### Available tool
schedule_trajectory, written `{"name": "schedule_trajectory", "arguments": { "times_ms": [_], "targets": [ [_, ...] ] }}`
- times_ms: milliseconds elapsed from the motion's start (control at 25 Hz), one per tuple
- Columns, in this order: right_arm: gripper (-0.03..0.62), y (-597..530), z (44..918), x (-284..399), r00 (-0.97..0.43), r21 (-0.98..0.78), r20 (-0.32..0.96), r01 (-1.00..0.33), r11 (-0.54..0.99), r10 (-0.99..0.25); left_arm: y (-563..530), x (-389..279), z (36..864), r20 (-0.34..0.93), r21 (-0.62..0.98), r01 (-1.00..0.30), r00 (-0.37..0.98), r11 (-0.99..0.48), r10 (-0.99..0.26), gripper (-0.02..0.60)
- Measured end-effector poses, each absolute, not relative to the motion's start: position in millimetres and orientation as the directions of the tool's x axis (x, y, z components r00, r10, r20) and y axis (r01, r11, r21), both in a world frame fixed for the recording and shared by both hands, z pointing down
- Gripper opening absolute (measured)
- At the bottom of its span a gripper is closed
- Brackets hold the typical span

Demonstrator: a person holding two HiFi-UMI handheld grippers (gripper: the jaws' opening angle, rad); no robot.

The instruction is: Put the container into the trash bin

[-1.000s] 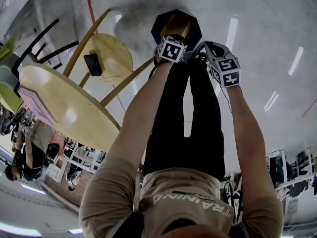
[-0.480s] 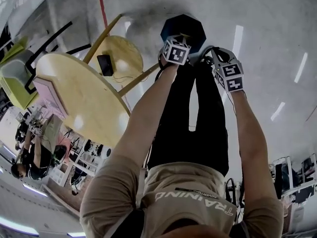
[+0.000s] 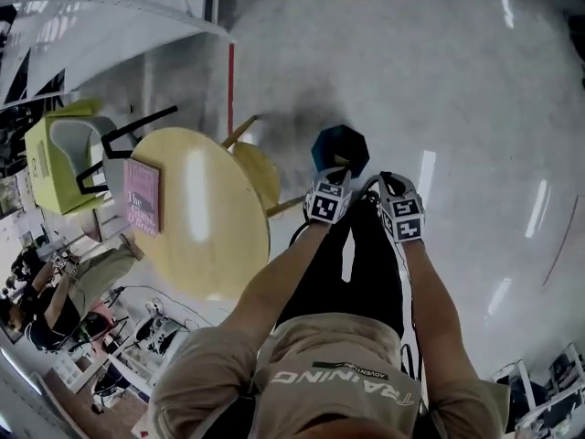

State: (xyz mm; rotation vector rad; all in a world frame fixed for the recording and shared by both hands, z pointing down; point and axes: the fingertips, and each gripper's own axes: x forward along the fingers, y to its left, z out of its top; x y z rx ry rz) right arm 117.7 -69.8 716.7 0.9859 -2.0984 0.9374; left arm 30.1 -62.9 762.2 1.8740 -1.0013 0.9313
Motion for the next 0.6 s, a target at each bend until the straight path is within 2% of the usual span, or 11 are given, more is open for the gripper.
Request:
{"name": "schedule_trajectory", "arguments": {
  "times_ms": [280,600],
  "targets": [
    [-0.003,-56,595,98,-0.584,-0.314,0.712,-0.760,0.568,-0.388,-62,30,607,0.770,0.260,-0.874,0.444,-0.411,-0.458,0.011],
    [-0.003,-41,490,81,-0.640,-0.237,0.657,-0.677,0.697,-0.398,-74,-8,490,0.663,0.203,-0.892,0.429,-0.403,-0.614,0.011]
  ]
}}
